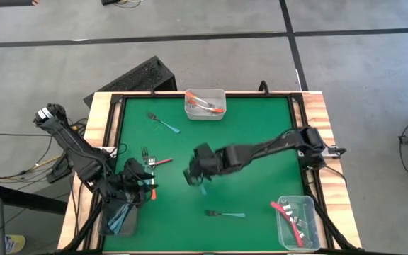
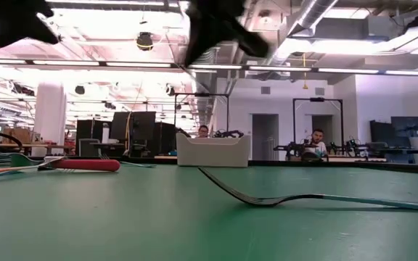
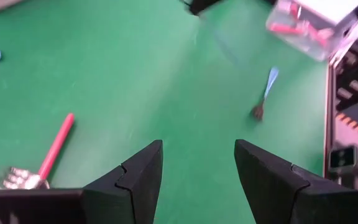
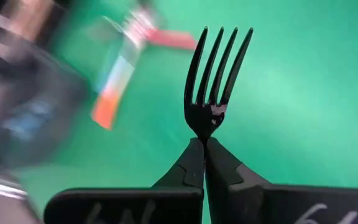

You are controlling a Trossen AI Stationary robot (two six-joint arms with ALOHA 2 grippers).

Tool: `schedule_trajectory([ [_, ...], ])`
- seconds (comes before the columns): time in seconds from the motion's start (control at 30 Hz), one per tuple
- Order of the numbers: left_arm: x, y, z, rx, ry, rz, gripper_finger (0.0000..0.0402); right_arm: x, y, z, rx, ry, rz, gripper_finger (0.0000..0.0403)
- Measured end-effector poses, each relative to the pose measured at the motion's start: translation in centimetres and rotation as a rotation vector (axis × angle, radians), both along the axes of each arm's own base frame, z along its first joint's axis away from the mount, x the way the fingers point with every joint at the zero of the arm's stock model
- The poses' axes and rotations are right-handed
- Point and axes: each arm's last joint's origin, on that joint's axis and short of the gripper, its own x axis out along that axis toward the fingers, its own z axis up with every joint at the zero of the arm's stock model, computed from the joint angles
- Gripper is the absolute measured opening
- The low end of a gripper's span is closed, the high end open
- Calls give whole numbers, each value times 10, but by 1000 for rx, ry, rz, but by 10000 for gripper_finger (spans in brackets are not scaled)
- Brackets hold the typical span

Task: Sort silverware by color (type)
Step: Put the blue fork into the black transparent bin

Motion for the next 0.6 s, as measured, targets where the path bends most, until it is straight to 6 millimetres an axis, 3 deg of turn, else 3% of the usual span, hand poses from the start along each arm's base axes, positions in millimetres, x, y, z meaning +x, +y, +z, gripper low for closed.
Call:
schedule_trajectory([
  [0.27,6,20,20,-3,-148,91,187,33,-40,36,-69,-413,299,13],
  [0.6,5,53,44,-2,-267,186,187,41,-75,50,-83,-579,423,12],
])
